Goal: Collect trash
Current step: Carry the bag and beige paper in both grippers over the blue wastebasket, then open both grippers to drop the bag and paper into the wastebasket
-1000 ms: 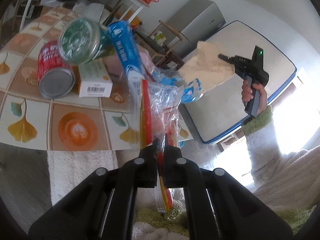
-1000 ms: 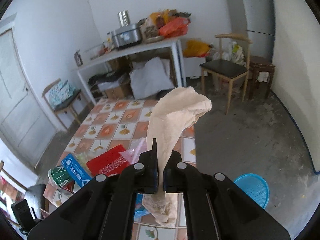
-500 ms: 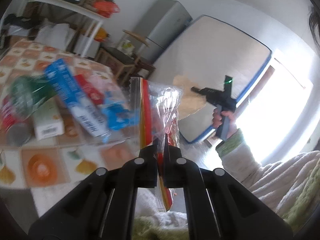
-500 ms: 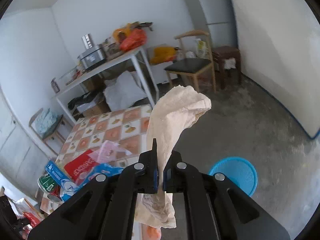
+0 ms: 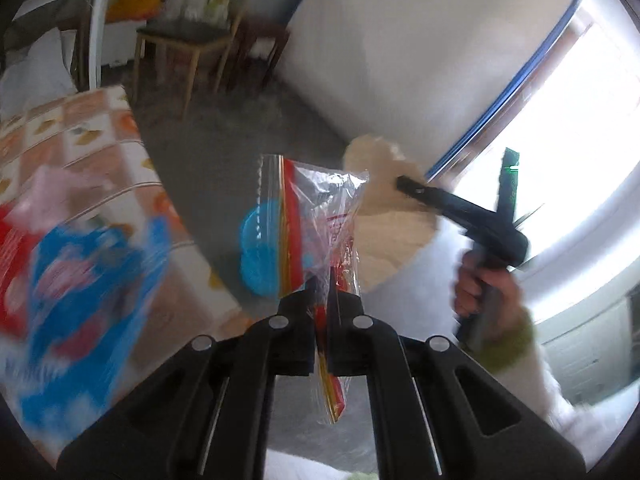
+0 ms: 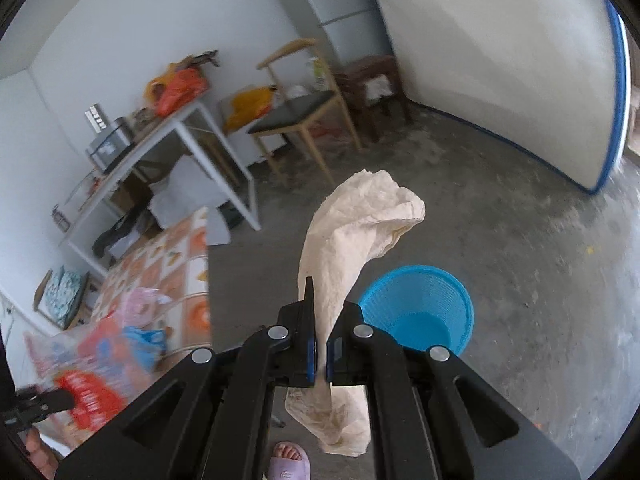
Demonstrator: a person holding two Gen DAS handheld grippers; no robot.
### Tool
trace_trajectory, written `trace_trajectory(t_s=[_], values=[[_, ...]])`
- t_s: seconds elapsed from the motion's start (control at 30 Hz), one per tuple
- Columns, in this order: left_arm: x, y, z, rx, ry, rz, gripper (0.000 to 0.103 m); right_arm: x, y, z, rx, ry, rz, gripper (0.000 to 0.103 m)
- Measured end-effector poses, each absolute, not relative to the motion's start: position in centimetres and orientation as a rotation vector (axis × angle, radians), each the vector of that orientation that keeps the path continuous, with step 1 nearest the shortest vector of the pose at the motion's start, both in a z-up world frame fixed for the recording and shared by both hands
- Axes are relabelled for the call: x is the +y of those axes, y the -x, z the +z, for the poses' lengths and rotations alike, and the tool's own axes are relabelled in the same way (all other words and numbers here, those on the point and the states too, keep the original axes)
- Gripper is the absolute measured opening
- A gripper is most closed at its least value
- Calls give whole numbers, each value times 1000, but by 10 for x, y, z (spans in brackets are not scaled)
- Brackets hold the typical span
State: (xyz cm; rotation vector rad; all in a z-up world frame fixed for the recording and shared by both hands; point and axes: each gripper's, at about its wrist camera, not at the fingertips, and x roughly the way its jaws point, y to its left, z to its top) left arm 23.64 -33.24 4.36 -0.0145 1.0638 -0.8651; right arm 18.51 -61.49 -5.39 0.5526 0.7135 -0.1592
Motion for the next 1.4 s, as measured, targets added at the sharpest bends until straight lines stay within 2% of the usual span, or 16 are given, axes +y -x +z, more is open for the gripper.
trace_trajectory(t_s=[0.17,0.37,0.47,0.67,1.03,1.1,1.17,1.2,1.27,1.3,1.33,1.4], values=[[-438,-280,-13,1193,-177,-791,2,-633,-209,-95,737,-572,-199,4],[-502,-328,-81,1283,-176,-685,2,-670,-235,-149,768,-671,-254,4],[-516,-350,-117,1383,-95,-647,2,-686,-240,-172,771,-752,-260,4],[-541,-374,-158,1407,-115,-595,3,-696,-258,-212,771,-837,-260,4],[-543,-402,-187,1430,-42,-565,3,-698,-289,-257,780,-883,-241,4],[-545,-402,-191,1433,-40,-562,8,-700,-294,-264,796,-878,-244,4],[-547,-402,-196,1448,-30,-565,22,-700,-299,-275,822,-858,-262,6],[-546,-399,-194,1450,-24,-563,25,-700,-301,-280,843,-849,-268,7],[-545,-400,-196,1454,0,-560,39,-701,-304,-296,898,-854,-277,16],[-545,-401,-197,1457,7,-559,41,-702,-303,-301,915,-860,-282,27],[-545,-402,-197,1458,18,-556,43,-703,-303,-306,923,-865,-289,42],[-545,-404,-198,1458,31,-551,44,-704,-299,-310,920,-852,-320,55]])
